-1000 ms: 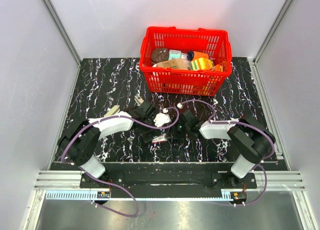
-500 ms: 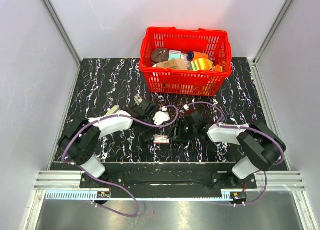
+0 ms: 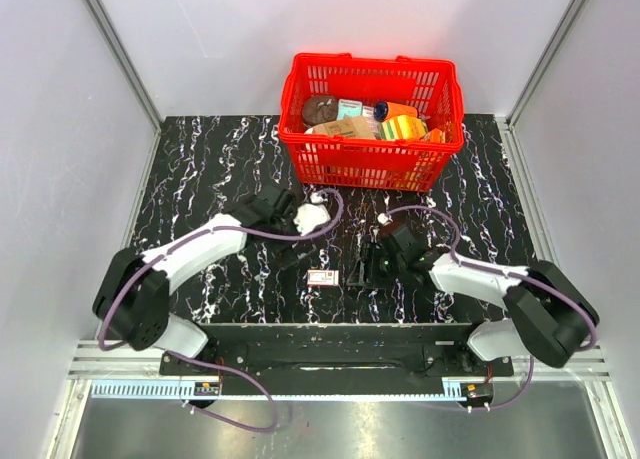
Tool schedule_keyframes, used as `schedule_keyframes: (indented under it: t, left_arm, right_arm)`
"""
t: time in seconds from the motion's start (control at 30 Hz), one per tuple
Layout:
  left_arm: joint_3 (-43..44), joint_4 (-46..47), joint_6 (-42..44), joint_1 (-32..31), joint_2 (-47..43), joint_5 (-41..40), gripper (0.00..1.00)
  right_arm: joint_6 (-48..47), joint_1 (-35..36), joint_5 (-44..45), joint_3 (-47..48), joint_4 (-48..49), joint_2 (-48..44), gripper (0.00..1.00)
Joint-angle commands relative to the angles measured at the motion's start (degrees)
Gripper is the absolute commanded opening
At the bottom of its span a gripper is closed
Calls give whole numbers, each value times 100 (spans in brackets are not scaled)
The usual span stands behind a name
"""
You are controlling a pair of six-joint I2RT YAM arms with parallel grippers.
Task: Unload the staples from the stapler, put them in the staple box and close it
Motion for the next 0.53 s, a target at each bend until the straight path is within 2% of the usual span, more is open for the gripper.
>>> schedule_keyframes:
  t: [0.0,0.03,0.07,0.27,0.37,0.5]
  left_arm:
    - [760,-557,-165,416,-741,6,99]
    - [901,-689,-218,513,-882,32,99]
    - [1050,-786,-280,644,-996,67,99]
    - [1894,-1366,-771,1698,-1769,558,99]
    - [1799,-1603,-852,2340,-2113,1392,99]
    - [1632,-2043,-764,2744,-1877,1604,99]
  right_arm:
    - [-325,-35,664,184,-796,-776,69]
    - [-404,-43,744,264,-885,-917,88]
    - [-491,-35,841,378,-1008,-1023,99]
    - [-966,-43,1176,1046,-1852,-1497,99]
    - [-1055,-35,1281,1161,-1949,-1954,100]
    - [-1274,-43,1508,1476,-2274,-2245,99]
